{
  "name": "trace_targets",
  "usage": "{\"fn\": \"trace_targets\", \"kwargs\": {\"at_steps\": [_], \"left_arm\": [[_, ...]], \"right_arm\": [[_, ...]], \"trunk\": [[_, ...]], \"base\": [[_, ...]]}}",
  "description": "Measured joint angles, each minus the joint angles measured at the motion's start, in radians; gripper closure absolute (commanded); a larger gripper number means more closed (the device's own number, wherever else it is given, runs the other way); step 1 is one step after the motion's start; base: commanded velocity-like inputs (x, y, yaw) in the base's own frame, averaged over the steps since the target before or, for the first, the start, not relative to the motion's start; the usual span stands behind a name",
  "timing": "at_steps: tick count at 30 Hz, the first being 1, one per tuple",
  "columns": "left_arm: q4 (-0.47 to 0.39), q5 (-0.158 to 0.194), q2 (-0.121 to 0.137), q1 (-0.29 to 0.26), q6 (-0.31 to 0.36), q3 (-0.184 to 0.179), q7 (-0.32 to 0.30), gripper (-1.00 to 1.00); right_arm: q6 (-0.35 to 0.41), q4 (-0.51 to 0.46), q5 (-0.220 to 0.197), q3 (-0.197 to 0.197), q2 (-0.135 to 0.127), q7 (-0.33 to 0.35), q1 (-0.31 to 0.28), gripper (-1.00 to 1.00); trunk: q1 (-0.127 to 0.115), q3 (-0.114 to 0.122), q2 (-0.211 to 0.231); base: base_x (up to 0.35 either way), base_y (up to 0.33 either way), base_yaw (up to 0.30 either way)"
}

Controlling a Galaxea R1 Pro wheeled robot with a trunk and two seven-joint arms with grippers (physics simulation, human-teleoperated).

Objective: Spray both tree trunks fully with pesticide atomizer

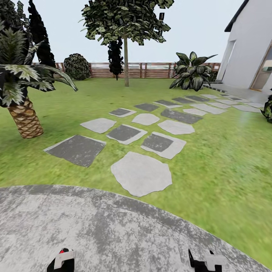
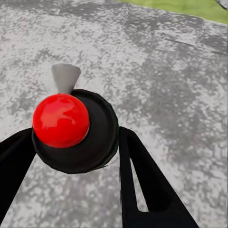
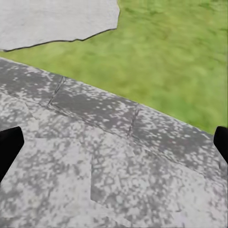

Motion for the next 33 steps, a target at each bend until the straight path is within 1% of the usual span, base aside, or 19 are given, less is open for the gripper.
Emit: {"fn": "trace_targets", "kwargs": {"at_steps": [33], "left_arm": [[0.0, 0.0, 0.0, 0.0, -0.001, 0.0, 0.0, 1.0]], "right_arm": [[0.0, 0.0, 0.0, 0.0, 0.0, 0.0, 0.0, -1.0]], "trunk": [[0.0, 0.0, 0.0]], "base": [[0.338, 0.0, 0.0]]}}
